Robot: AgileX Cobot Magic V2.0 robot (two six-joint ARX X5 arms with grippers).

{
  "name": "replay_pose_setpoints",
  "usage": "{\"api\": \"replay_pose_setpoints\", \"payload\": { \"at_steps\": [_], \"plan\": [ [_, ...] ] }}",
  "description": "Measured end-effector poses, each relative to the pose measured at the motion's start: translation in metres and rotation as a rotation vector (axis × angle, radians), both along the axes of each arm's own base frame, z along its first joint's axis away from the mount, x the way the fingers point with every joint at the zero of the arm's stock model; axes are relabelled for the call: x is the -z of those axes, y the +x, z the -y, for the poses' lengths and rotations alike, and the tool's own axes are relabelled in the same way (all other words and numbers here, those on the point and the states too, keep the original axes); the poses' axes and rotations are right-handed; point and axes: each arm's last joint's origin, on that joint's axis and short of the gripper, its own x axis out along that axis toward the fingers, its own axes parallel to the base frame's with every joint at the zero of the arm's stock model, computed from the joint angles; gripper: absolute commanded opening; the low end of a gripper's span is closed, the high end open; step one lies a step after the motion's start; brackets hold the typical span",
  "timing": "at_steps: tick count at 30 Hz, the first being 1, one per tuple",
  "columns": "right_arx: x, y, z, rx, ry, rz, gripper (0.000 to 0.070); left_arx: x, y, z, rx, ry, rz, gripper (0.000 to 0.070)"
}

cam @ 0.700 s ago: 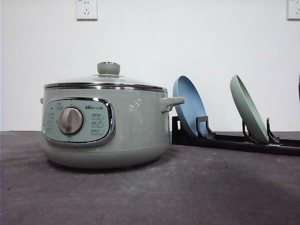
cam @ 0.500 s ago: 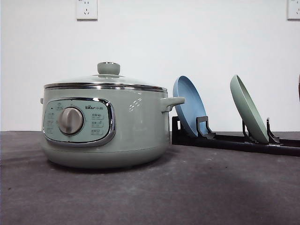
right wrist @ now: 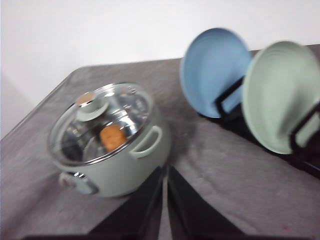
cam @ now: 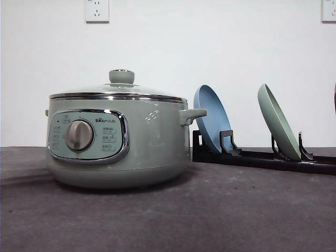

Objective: Transfer potato from steamer to green plate

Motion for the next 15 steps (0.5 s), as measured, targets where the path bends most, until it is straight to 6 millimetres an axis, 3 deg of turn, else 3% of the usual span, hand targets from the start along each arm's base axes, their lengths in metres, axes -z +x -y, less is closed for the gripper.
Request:
{"api": "replay_pose_setpoints", "payload": {
  "at_steps": [8,15],
  "plan": [
    [-0.001,0.023,-0.006,-0.178,-0.026,-0.077,0.0004,-0.010,0.004,0.013,0.297,0.009,-0.083,0.0010],
    [-0.002,0.023,-0.011,-0.248,-0.062,-0.058,0.0004,-0.007,0.001,0.016,0.416,0.023,-0.102,0.0025]
  ]
}}
